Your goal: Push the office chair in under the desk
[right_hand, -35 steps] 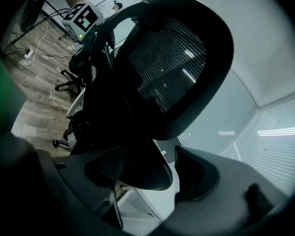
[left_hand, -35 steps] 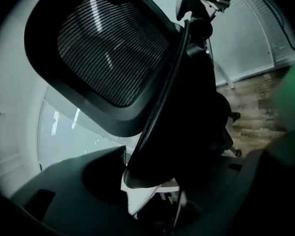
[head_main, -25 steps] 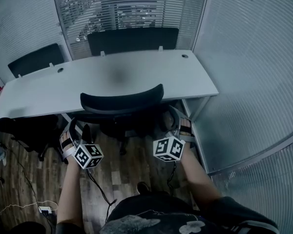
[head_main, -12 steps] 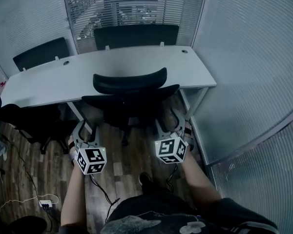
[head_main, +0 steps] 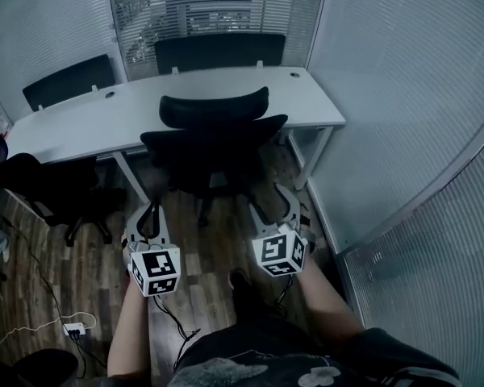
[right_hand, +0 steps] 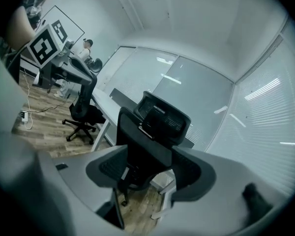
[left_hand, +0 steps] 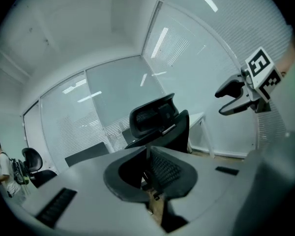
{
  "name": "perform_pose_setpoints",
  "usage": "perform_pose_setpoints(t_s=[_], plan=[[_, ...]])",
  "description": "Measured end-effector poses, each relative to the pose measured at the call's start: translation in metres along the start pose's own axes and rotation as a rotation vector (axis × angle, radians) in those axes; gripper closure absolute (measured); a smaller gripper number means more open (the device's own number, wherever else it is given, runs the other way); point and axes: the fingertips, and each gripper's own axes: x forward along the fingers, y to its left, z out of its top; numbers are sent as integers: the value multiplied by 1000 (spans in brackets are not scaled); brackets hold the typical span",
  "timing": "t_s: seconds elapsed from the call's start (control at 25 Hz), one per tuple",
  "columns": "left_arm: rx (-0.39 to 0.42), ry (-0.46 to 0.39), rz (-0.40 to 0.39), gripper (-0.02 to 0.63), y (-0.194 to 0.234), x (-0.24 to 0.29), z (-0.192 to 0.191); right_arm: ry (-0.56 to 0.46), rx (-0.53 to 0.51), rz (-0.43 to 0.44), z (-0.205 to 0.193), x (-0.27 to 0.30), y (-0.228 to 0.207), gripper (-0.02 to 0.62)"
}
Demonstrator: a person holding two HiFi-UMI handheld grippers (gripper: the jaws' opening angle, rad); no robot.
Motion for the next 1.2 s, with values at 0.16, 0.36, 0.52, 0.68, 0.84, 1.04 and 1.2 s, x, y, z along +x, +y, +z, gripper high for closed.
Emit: perform_pose_setpoints(t_s=[0.16,0.36,0.52,0.68,0.84,1.04,1.2], plan=[[-54,-12,-29,580,-13,-32,-6,13,18,19,1,-34,20,311],[-86,-14,-76,583,-25,-64,-18,30,22,-37,7,-72,32,467],[-92,-21,-110,583,-36,-77,-22,28,43,-59,11,-94,37,544],[-118,-30,-128,583,-49,-82,-19,42,81,-59,4,-110,35,565],[-101,-32,-162,589,-64,-90,-13,77,171,-47,-9,-119,31,574],[-92,-25,-197,589,-83,-102,-18,90,210,-28,-23,-129,34,574],[-113,-12,-193,589,-93,-114,-19,86,183,-7,-29,-146,36,574]])
